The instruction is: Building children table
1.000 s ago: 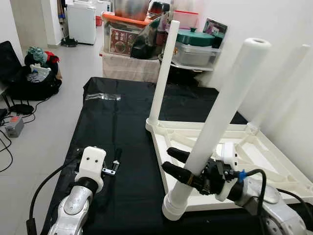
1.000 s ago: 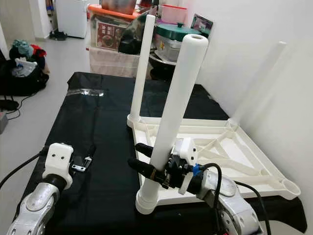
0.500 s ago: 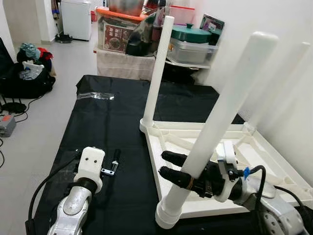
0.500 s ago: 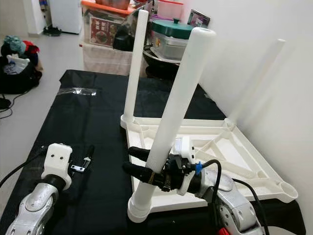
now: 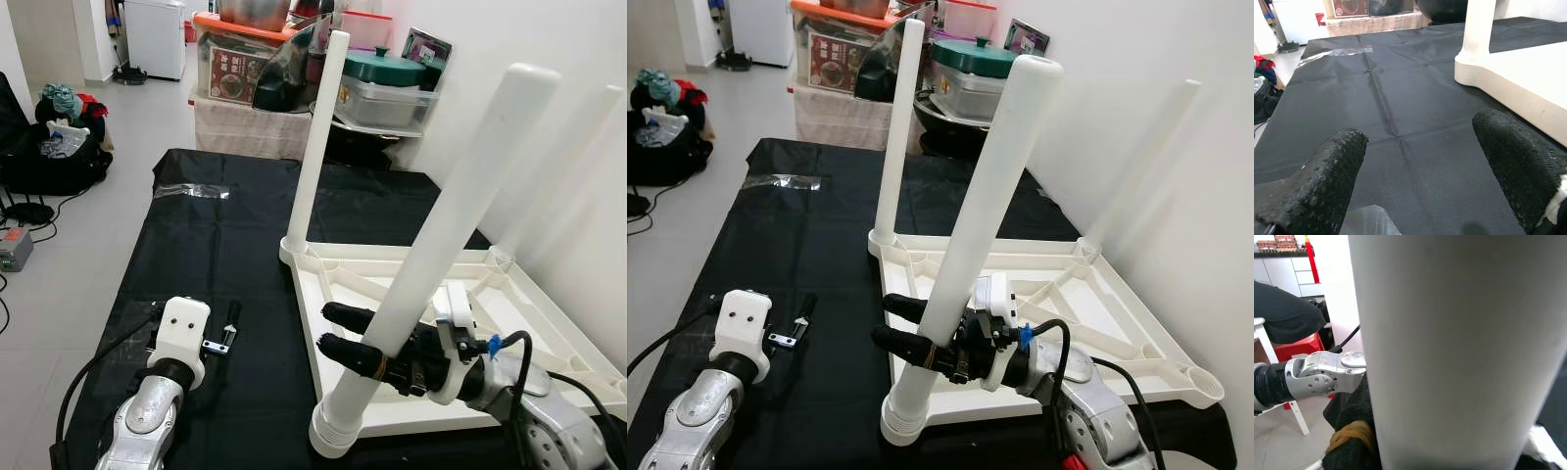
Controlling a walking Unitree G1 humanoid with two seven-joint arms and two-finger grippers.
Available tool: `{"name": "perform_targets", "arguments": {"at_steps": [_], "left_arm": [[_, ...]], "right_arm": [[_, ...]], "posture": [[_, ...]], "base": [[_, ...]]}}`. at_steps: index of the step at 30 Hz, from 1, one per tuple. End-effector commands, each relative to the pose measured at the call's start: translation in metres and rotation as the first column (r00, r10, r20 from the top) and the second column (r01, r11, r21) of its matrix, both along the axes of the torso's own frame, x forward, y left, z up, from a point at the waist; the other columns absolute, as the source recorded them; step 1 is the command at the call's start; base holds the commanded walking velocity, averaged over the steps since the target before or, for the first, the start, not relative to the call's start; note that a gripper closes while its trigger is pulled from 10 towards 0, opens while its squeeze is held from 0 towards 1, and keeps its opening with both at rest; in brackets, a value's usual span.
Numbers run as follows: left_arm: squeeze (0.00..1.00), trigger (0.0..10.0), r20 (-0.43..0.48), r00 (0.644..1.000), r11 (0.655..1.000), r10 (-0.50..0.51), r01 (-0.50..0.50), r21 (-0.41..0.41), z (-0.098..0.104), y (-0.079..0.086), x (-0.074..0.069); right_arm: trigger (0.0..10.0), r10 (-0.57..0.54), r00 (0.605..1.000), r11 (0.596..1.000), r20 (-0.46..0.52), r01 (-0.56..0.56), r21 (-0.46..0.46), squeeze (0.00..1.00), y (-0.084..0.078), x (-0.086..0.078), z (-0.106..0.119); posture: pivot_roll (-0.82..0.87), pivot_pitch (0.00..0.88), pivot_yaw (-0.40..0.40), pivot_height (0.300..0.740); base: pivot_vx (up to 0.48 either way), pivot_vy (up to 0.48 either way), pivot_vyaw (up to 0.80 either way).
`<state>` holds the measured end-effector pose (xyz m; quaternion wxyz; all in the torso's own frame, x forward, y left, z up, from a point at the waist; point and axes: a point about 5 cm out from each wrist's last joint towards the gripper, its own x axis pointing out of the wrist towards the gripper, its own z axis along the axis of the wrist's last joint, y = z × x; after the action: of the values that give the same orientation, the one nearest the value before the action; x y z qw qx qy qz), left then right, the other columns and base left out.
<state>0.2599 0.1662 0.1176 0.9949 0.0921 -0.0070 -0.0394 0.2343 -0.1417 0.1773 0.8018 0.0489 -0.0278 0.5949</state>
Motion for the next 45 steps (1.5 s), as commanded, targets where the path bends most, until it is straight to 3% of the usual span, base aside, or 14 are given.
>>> {"name": "perform_targets", "arguments": {"at_steps": [1,5,13,15,17,20,22,24,27,28,29,30,32,45], "left_arm": [[0.00,10.0,-0.011,1.000,1.000,-0.005,0.005,-0.006,-0.001,-0.003,-0.001],[0.00,10.0,-0.009,1.000,1.000,-0.001,0.001,-0.006,-0.001,-0.003,-0.001],[0.00,10.0,-0.009,1.000,1.000,0.002,-0.002,-0.005,-0.001,-0.002,-0.001],[0.00,10.0,-0.012,1.000,1.000,-0.001,0.001,-0.006,-0.002,-0.002,-0.001],[0.00,10.0,-0.012,1.000,1.000,-0.001,0.001,-0.006,-0.002,-0.002,-0.001],[0.00,10.0,-0.013,1.000,1.000,-0.002,0.002,-0.006,-0.002,-0.002,-0.001],[0.00,10.0,-0.013,1.000,1.000,-0.002,0.002,-0.006,-0.002,-0.002,-0.001],[0.00,10.0,-0.013,1.000,1.000,-0.002,0.002,-0.006,-0.002,-0.002,-0.001],[0.00,10.0,-0.013,1.000,1.000,-0.002,0.002,-0.006,-0.002,-0.002,-0.001],[0.00,10.0,-0.012,1.000,1.000,-0.002,0.002,-0.005,-0.002,-0.002,0.000],[0.00,10.0,-0.012,1.000,1.000,-0.002,0.002,-0.005,-0.002,-0.002,0.000],[0.00,10.0,-0.011,1.000,1.000,-0.001,0.001,-0.003,-0.002,-0.001,0.001],[0.00,10.0,-0.010,1.000,1.000,0.000,0.000,-0.001,-0.002,-0.001,0.001],[0.00,10.0,-0.006,1.000,1.000,0.000,0.000,-0.001,-0.002,-0.002,0.002]], "right_arm": [[0.0,-0.080,0.981,0.991,-0.175,0.059,-0.123,0.00,-0.011,0.001,-0.039],[0.0,-0.150,0.976,0.981,-0.161,0.126,-0.150,0.00,-0.012,0.009,-0.039],[0.0,-0.511,0.848,0.856,-0.139,0.490,-0.164,0.00,-0.012,0.036,-0.033],[0.0,-0.673,0.722,0.739,-0.157,0.653,-0.165,0.00,-0.013,0.035,-0.035],[0.0,-0.673,0.722,0.739,-0.157,0.653,-0.165,0.00,-0.013,0.035,-0.035],[0.0,-0.802,0.573,0.598,-0.170,0.770,-0.224,0.00,-0.019,0.030,-0.047],[0.0,-0.802,0.573,0.598,-0.170,0.770,-0.224,0.00,-0.019,0.030,-0.047],[0.0,-0.884,0.440,0.468,-0.162,0.838,-0.279,0.00,-0.027,0.027,-0.057],[0.0,-0.884,0.440,0.468,-0.162,0.838,-0.279,0.00,-0.027,0.027,-0.057],[0.0,-0.926,0.342,0.375,-0.160,0.879,-0.296,0.00,-0.034,0.028,-0.059],[0.0,-0.926,0.342,0.375,-0.160,0.879,-0.296,0.00,-0.034,0.028,-0.059],[0.0,-0.959,0.244,0.277,-0.141,0.913,-0.301,0.00,-0.042,0.029,-0.059],[0.0,-0.977,0.177,0.207,-0.122,0.928,-0.310,0.00,-0.046,0.030,-0.059],[0.0,-0.992,0.118,0.122,-0.035,0.925,-0.359,0.00,-0.045,0.033,-0.055]], "posture": [[0.10,0.000,-0.157,0.740],[0.10,0.000,-0.161,0.740],[0.10,0.000,-0.158,0.740],[0.09,0.000,-0.154,0.740],[0.09,0.000,-0.154,0.740],[0.08,0.000,-0.151,0.740],[0.08,0.000,-0.151,0.740],[0.08,0.000,-0.150,0.740],[0.08,0.000,-0.150,0.740],[0.08,0.000,-0.150,0.740],[0.08,0.000,-0.150,0.740],[0.08,0.000,-0.152,0.740],[0.08,0.000,-0.152,0.740],[0.08,0.000,-0.158,0.740]], "base": [[0.000,0.000,0.00],[0.000,0.000,0.00],[0.000,0.000,0.00],[0.000,0.000,0.00],[0.000,0.000,0.00],[0.000,0.000,0.00],[0.000,0.000,0.00],[0.000,0.000,0.00],[0.000,0.000,0.00],[0.000,0.000,0.00],[0.000,0.000,0.00],[0.000,0.000,0.00],[0.000,0.000,0.00],[0.000,0.000,0.00]]}}
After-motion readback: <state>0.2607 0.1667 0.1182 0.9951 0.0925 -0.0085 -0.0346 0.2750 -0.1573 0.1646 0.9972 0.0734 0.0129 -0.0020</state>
